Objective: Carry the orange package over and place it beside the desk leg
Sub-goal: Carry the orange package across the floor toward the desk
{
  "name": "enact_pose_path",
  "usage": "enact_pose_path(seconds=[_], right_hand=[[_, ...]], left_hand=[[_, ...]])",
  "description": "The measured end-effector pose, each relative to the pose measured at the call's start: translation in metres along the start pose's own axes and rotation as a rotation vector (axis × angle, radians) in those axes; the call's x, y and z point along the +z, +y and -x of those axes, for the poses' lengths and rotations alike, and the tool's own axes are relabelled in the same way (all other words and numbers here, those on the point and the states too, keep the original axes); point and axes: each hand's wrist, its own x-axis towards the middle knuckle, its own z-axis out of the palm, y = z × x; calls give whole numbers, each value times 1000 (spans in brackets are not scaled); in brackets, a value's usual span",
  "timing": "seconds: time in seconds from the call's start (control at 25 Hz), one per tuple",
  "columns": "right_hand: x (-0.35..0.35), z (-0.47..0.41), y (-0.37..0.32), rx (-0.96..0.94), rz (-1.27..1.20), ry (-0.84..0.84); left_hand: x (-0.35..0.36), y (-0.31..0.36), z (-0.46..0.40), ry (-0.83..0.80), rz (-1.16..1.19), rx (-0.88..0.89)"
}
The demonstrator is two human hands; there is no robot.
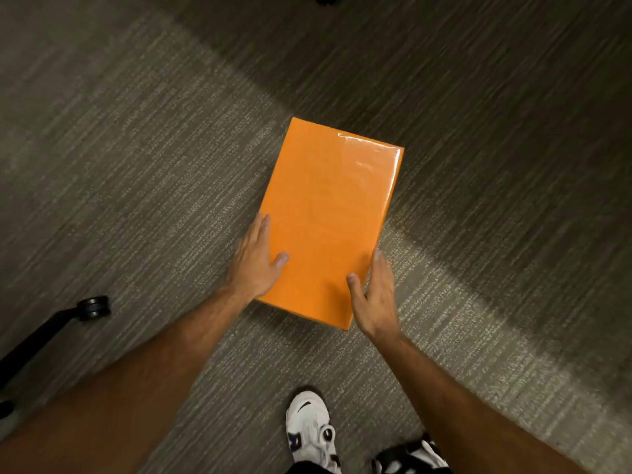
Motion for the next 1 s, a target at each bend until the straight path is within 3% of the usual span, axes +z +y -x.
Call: enact_pose_path(seconds=[0.2,0.4,0.64,0.8,1.0], right_hand=[[9,-10,7,28,-49,-26],[14,-21,8,44,-121,-49],[23,-29,11,195,-449,-93],[30,-29,19,268,-594,-136],[13,-25,28,268,-602,-144]], left_hand=[[14,-5,-7,26,38,-87],[18,-19,-8,-9,221,-211],[21,-29,-7,-27,429,-342],[23,-31,-8,-24,477,-372],[28,-11,4,-31,552,-376]])
